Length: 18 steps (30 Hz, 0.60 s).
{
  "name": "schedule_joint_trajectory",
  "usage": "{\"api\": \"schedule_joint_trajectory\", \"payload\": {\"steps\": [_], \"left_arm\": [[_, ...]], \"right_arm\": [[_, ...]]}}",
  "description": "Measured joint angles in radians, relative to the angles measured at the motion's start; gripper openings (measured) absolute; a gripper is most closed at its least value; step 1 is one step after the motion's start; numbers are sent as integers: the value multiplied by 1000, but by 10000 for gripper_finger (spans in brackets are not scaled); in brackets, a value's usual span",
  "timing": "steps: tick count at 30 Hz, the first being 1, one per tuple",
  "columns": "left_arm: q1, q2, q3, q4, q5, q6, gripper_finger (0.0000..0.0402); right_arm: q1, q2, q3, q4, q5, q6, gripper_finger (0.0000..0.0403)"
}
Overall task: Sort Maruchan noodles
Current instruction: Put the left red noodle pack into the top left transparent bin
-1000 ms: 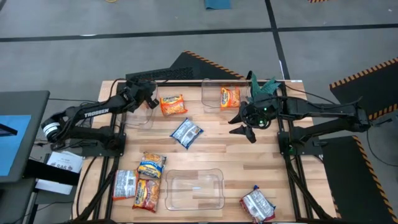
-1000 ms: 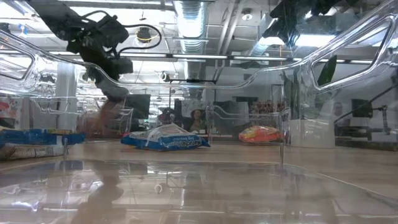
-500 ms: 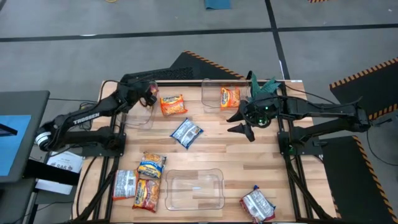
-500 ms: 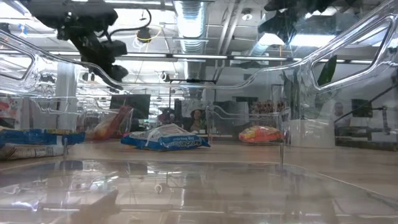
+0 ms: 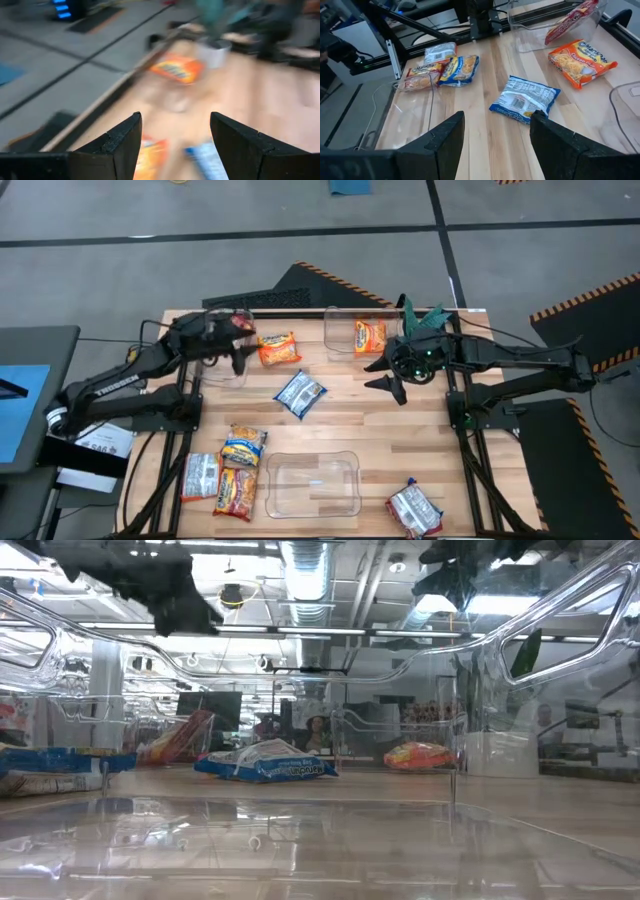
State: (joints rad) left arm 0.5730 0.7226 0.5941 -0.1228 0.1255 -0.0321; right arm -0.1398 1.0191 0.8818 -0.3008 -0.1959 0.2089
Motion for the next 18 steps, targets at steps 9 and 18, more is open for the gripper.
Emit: {"api": "schedule_joint_trajectory", "payload": {"steps": [9,18], "left_arm": [[-278,-12,0,10,-152,72,220],[-570,-12,0,-54,56,-60,220]], "right_arm": [[0,0,0,-1,0,0,244],[1,0,0,-9,0,53,244]]}}
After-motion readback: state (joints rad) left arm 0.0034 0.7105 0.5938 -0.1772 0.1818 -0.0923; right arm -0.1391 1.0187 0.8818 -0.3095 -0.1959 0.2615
